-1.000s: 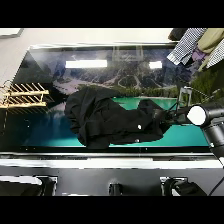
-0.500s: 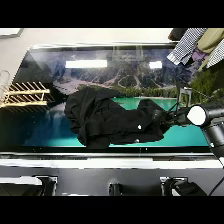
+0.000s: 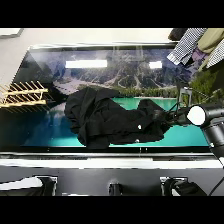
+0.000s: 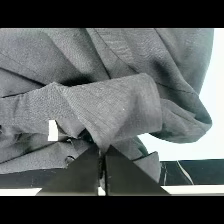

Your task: Fold the clothes and pants, and hang the long-sleeved shirts on hangers.

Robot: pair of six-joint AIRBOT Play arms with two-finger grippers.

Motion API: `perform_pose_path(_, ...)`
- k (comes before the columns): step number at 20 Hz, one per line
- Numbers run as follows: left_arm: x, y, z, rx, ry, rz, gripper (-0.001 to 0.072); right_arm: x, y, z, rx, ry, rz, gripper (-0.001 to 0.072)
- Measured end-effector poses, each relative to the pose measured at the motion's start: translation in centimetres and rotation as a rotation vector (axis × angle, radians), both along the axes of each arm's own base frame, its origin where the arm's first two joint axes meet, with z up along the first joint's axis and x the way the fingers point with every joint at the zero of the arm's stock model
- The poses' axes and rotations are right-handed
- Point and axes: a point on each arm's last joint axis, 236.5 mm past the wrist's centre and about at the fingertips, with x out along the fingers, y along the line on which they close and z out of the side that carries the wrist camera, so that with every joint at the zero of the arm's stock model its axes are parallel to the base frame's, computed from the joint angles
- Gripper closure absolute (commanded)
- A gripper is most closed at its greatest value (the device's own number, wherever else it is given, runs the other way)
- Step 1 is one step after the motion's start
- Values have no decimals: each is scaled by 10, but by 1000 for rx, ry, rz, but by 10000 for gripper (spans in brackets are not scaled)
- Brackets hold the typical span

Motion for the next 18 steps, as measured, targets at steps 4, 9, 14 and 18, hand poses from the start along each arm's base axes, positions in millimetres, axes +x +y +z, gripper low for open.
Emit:
perform_pose_path(4, 25, -98, 19, 12, 16, -231, 688, 1, -7, 0, -23, -3, -21, 680)
perform_pose_path(9, 18, -260, 0, -5, 95, -581, 688, 4, -18, 0, -36, -5, -109, 680)
perform_pose_path(14, -59, -389, -39, 7, 190, -887, 687, 5, -24, 0, -35, -5, -178, 680)
perform_pose_path(18, -133, -440, -54, -5, 218, -1030, 686, 7, -32, 0, -49, -12, -223, 680)
